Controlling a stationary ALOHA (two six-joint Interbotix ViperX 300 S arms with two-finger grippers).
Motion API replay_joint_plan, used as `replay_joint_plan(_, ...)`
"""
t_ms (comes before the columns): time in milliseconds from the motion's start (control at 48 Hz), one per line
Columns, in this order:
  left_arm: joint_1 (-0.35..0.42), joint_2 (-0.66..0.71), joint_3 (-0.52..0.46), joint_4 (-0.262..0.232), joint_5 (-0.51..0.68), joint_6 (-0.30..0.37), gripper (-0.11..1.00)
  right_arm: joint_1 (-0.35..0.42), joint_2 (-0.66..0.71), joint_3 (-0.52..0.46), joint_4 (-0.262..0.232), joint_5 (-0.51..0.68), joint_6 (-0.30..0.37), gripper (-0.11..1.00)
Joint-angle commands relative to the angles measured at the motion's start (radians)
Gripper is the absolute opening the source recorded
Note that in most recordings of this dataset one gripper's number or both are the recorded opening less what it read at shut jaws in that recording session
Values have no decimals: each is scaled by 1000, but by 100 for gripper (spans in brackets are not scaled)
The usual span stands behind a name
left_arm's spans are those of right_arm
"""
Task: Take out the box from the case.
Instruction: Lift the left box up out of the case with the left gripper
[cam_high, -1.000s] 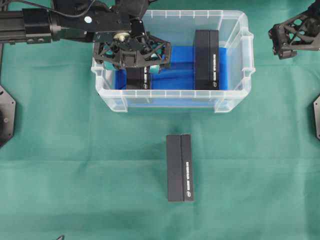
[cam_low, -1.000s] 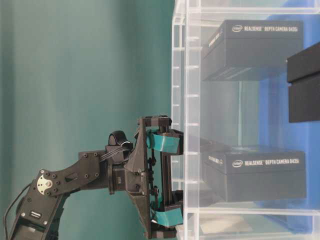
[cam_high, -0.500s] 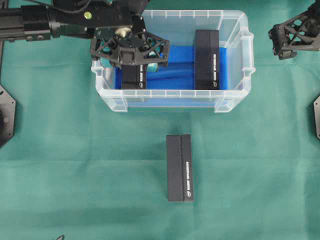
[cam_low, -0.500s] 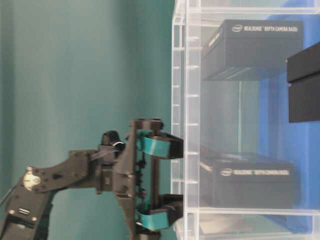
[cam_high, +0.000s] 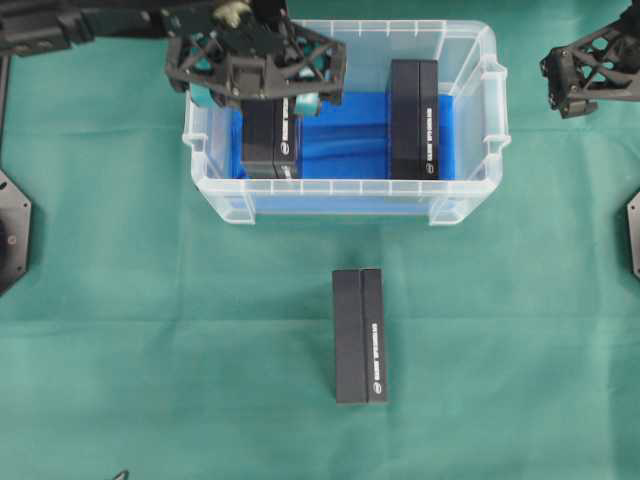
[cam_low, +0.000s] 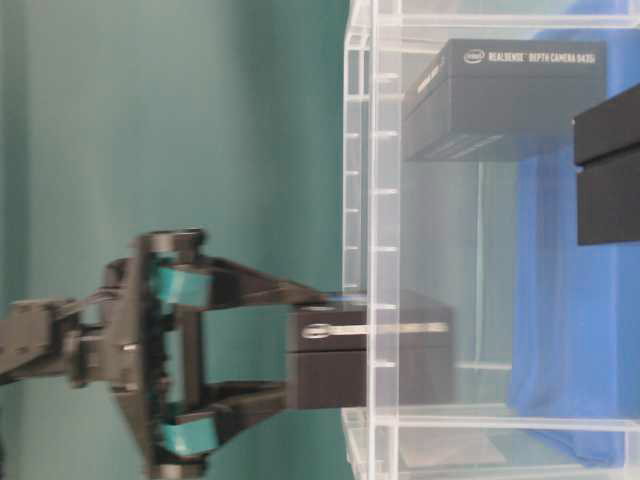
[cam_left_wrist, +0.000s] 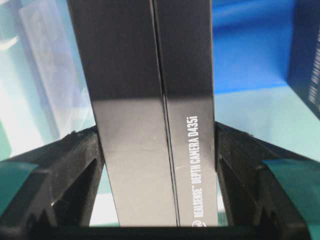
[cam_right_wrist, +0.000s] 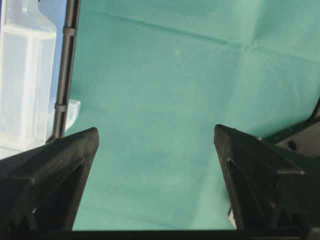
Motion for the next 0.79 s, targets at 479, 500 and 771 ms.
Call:
replay_joint_plan(479,-5,-69,-287,9,236,-5,61,5,-9,-15,2,-5,3,90)
replay_joint_plan(500,-5,-67,-291,9,239,-5,61,5,-9,-17,2,-5,3,90)
replay_joint_plan(771,-8,-64,-299,11,253,-3,61,5,-9,-17,2,-5,3,90)
